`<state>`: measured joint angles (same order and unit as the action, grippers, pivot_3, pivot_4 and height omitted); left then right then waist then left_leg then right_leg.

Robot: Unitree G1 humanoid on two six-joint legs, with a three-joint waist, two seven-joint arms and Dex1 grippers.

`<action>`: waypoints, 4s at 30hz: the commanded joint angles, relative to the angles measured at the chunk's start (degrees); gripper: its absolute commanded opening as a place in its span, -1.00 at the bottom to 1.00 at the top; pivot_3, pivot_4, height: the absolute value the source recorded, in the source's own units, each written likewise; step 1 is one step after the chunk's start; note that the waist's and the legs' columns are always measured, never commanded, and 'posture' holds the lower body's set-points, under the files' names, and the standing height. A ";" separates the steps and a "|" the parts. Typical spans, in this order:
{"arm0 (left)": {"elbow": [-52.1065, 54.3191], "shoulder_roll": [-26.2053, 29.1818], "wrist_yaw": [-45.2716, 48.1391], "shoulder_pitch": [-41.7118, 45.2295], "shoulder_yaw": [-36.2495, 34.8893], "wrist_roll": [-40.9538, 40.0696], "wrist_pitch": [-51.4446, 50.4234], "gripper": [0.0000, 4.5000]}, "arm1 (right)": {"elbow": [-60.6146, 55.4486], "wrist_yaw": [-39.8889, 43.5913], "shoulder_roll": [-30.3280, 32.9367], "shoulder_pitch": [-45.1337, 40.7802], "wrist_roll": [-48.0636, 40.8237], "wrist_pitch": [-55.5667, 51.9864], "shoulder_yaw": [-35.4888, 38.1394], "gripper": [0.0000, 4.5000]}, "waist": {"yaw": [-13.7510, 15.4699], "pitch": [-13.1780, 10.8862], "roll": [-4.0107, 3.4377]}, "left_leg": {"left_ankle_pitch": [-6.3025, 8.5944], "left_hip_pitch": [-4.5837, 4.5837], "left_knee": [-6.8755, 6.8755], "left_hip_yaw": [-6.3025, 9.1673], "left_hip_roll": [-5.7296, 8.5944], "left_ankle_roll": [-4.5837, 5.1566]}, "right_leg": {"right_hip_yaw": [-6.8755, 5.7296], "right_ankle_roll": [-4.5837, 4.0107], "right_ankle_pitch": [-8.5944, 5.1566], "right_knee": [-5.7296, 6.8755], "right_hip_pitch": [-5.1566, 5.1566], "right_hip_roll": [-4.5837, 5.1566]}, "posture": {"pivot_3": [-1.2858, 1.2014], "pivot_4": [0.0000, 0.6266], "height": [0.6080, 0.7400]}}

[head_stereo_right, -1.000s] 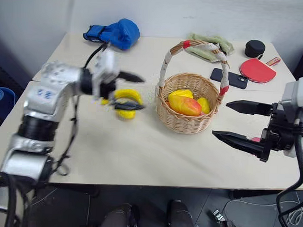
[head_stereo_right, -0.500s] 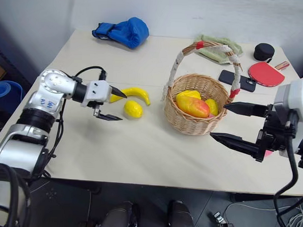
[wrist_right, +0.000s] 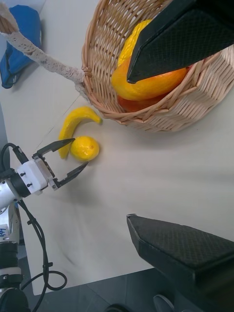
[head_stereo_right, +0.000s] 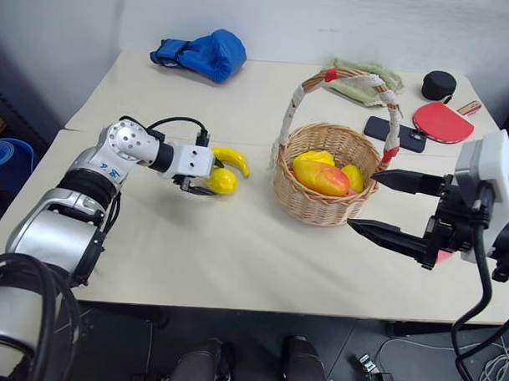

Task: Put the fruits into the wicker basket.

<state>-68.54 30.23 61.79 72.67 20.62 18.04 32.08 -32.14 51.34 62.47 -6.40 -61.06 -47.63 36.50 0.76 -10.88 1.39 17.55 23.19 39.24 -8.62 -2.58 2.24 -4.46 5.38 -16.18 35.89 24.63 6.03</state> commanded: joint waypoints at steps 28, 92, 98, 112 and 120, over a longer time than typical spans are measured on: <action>42.83 -25.26 -15.80 0.61 -5.45 -18.09 -59.54 0.32 | -1.42 -8.54 -3.18 4.24 1.36 0.62 5.79 1.00 | 0.50 0.03 -0.05 | -0.06 0.08 0.37 0.08 0.13 0.06 | 0.03 0.16 0.08 0.05 -0.11 0.09 | 0.03 -0.52 1.00; 5.74 8.54 -1.10 -2.66 -1.86 -2.87 -9.49 0.94 | -2.05 -8.32 -4.34 1.89 0.04 1.54 -0.07 1.00 | 0.58 0.09 -0.02 | 0.56 0.15 0.78 -1.51 -0.09 0.46 | -0.19 0.26 0.61 0.01 0.63 0.46 | 0.03 -0.52 1.00; -0.31 5.86 -4.94 0.21 -2.13 -0.64 -8.21 0.94 | -3.50 -9.21 -4.87 3.29 -0.47 1.37 0.79 1.00 | 0.55 0.08 -0.02 | 0.61 0.18 0.82 -1.56 -0.09 0.55 | -0.51 0.27 0.62 0.00 0.65 0.60 | 0.03 -0.52 1.00; 3.51 4.05 7.29 -1.25 -6.02 -6.31 -8.96 0.14 | -3.22 -9.90 -3.86 1.74 -1.11 1.09 0.46 1.00 | 0.43 0.08 -0.02 | 0.62 0.18 0.82 -1.56 -0.13 0.53 | -0.68 0.27 0.61 0.02 0.66 0.63 | 0.03 -0.52 1.00; 41.11 -5.28 10.65 -5.48 -12.42 -22.68 -44.68 0.14 | -4.13 -10.59 -3.92 2.94 -1.64 0.18 2.23 1.00 | 0.66 0.08 -0.02 | 0.59 0.37 0.97 -1.41 -0.09 0.59 | -0.73 0.34 0.66 0.09 0.63 0.64 | 0.03 -0.52 1.00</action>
<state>-35.16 26.76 77.20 66.37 9.54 -2.61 -3.29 -34.71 41.37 57.85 -3.55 -61.71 -47.59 35.77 1.42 -10.80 1.37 18.14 23.54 40.21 -10.03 -2.66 2.84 -5.16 5.78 -15.49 35.99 25.20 6.64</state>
